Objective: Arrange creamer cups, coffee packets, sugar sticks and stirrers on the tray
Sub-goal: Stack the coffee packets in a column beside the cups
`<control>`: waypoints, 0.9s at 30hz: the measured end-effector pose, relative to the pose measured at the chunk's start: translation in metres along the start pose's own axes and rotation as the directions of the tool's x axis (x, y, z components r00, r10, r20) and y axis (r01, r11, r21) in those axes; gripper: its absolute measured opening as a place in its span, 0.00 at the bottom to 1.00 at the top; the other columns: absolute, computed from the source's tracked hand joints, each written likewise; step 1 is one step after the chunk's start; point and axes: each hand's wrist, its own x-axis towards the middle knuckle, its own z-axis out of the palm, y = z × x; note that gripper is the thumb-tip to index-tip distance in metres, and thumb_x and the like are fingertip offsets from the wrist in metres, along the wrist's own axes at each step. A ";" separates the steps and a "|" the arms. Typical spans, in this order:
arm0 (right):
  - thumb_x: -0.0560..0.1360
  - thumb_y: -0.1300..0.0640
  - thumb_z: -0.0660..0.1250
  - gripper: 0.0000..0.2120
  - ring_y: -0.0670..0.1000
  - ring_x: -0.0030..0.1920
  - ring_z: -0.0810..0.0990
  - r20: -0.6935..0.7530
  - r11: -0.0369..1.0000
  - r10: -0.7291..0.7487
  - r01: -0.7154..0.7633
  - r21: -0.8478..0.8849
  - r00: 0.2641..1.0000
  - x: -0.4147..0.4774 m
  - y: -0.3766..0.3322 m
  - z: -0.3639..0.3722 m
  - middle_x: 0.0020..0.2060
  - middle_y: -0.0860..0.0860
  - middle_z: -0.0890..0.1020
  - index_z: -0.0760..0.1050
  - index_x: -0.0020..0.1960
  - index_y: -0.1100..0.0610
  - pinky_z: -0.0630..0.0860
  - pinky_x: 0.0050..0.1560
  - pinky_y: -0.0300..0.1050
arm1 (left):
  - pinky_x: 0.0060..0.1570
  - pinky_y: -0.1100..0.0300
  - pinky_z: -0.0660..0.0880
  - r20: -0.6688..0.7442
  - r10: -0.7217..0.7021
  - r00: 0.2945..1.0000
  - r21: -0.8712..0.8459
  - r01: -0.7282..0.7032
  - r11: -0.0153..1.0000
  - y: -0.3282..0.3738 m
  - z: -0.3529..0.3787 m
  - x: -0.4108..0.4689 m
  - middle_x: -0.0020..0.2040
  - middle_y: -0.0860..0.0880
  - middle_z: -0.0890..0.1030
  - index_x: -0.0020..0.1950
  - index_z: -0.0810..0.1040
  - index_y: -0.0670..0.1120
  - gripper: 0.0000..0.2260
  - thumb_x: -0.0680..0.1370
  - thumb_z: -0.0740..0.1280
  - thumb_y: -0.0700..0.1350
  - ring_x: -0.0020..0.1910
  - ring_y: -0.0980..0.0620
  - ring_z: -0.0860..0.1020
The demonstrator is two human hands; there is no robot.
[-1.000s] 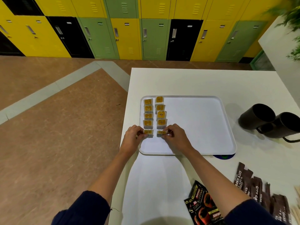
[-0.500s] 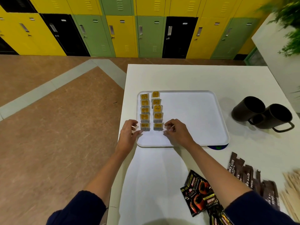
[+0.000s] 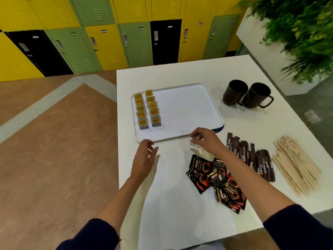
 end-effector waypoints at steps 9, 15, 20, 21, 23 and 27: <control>0.72 0.59 0.72 0.11 0.51 0.49 0.78 0.239 0.973 0.129 -0.077 -0.217 0.962 -0.033 0.040 -0.044 0.49 0.54 0.80 0.78 0.54 0.60 0.72 0.48 0.40 | 0.39 0.61 0.70 0.441 -0.085 0.893 0.086 0.052 0.995 0.041 0.063 -0.024 0.41 0.48 0.77 0.49 0.75 0.42 0.12 0.78 0.65 0.52 0.40 0.51 0.75; 0.71 0.59 0.73 0.15 0.54 0.59 0.72 0.371 0.925 0.067 0.082 -0.371 0.926 -0.034 0.053 -0.056 0.57 0.56 0.76 0.77 0.58 0.58 0.70 0.58 0.45 | 0.46 0.55 0.72 0.426 -0.285 0.859 0.258 0.187 0.948 0.066 0.089 -0.018 0.49 0.46 0.80 0.51 0.73 0.43 0.18 0.75 0.65 0.57 0.48 0.48 0.77; 0.71 0.54 0.72 0.18 0.57 0.64 0.64 0.392 0.858 0.097 0.122 -0.498 0.915 -0.028 0.061 -0.059 0.59 0.55 0.72 0.74 0.59 0.53 0.62 0.64 0.53 | 0.45 0.57 0.69 0.393 -0.340 0.854 0.284 0.239 0.928 0.077 0.099 -0.017 0.48 0.46 0.76 0.47 0.69 0.45 0.13 0.74 0.70 0.50 0.47 0.50 0.73; 0.72 0.54 0.72 0.17 0.57 0.64 0.63 0.401 0.858 0.096 0.129 -0.498 0.911 -0.027 0.064 -0.057 0.58 0.54 0.73 0.74 0.59 0.53 0.61 0.63 0.52 | 0.46 0.57 0.69 0.380 -0.342 0.859 0.275 0.248 0.929 0.077 0.100 -0.017 0.48 0.47 0.75 0.47 0.69 0.45 0.13 0.73 0.71 0.49 0.47 0.50 0.72; 0.71 0.54 0.72 0.15 0.56 0.63 0.64 0.418 0.867 0.079 0.145 -0.477 0.905 -0.025 0.067 -0.056 0.55 0.52 0.76 0.75 0.57 0.53 0.59 0.58 0.49 | 0.45 0.59 0.67 0.352 -0.340 0.872 0.251 0.262 0.932 0.082 0.102 -0.018 0.47 0.48 0.73 0.47 0.69 0.45 0.12 0.73 0.71 0.47 0.47 0.50 0.72; 0.72 0.55 0.72 0.09 0.52 0.59 0.66 0.439 0.889 0.039 0.169 -0.425 0.898 -0.017 0.068 -0.062 0.44 0.46 0.77 0.77 0.51 0.52 0.56 0.52 0.47 | 0.38 0.65 0.66 0.312 -0.316 0.896 0.191 0.266 0.945 0.088 0.103 -0.014 0.48 0.48 0.74 0.47 0.70 0.45 0.10 0.74 0.70 0.45 0.48 0.50 0.72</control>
